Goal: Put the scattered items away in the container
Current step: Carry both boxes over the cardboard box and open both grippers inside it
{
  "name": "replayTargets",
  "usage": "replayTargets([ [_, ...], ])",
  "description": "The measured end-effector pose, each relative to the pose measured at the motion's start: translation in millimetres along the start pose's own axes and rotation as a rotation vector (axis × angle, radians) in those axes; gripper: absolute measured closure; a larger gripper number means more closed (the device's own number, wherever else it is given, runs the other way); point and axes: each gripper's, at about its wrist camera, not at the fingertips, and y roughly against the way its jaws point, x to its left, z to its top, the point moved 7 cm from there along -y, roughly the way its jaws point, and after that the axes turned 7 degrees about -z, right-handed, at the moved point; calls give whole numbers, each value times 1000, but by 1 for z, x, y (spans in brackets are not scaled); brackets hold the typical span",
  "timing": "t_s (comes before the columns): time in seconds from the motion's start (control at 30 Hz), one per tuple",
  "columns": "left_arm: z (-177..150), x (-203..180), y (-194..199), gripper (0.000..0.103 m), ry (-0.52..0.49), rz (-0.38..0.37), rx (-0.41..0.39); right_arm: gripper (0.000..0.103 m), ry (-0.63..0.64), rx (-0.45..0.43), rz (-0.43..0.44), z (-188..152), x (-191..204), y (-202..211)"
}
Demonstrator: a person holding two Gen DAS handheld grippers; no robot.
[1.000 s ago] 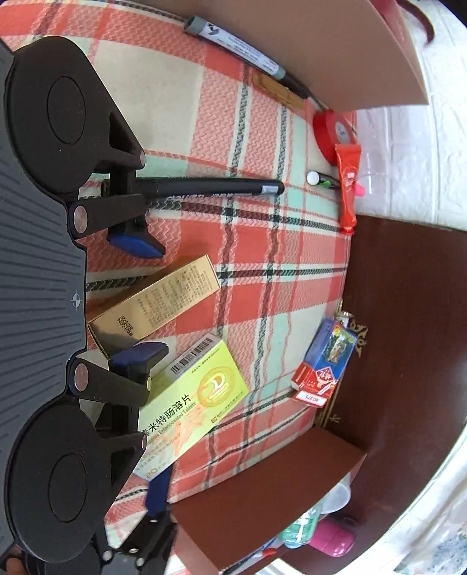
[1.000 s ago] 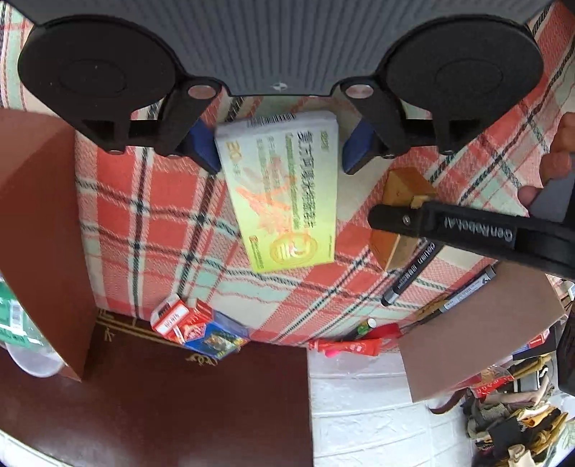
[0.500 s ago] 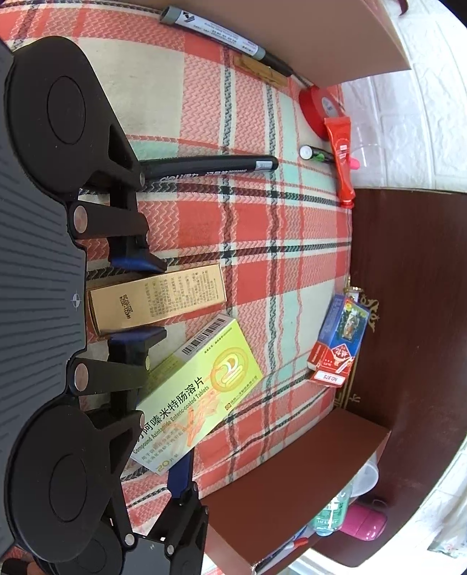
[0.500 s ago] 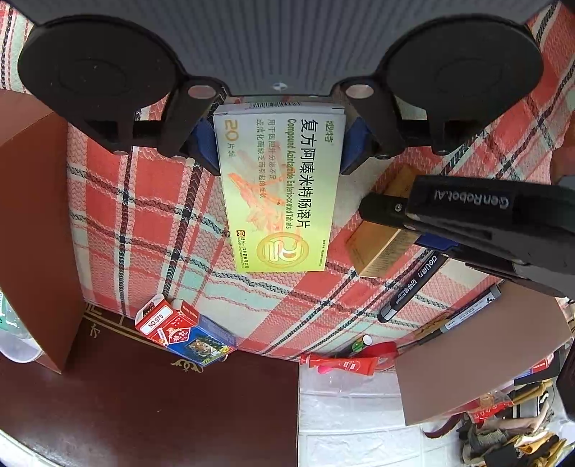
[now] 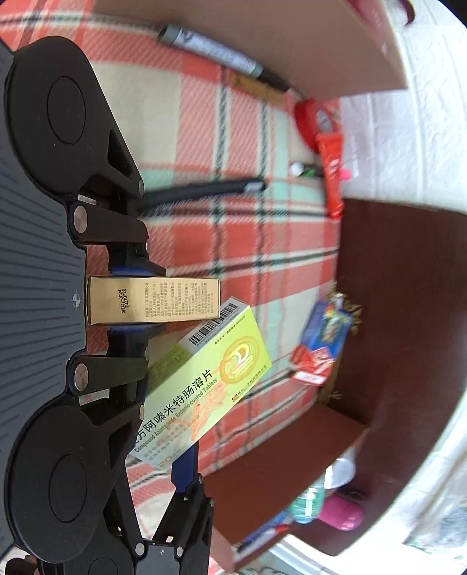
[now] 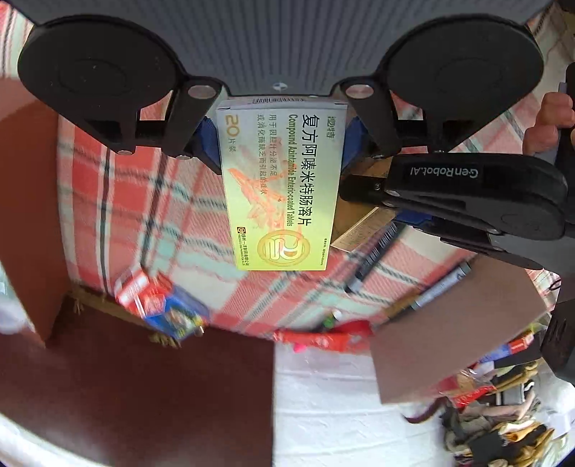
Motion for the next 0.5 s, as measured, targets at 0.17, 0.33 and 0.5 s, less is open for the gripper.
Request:
replayTargets([
  [0.17,31,24,45,80,3,21,-94,33,-2,-68,26,42,21,13],
  [0.33,63,50,91,80,7,45,-189,33,9,-159,64,98,59,24],
  [0.5,86,99,138,80,49,102,-255,33,21,-208,137,146,107,21],
])
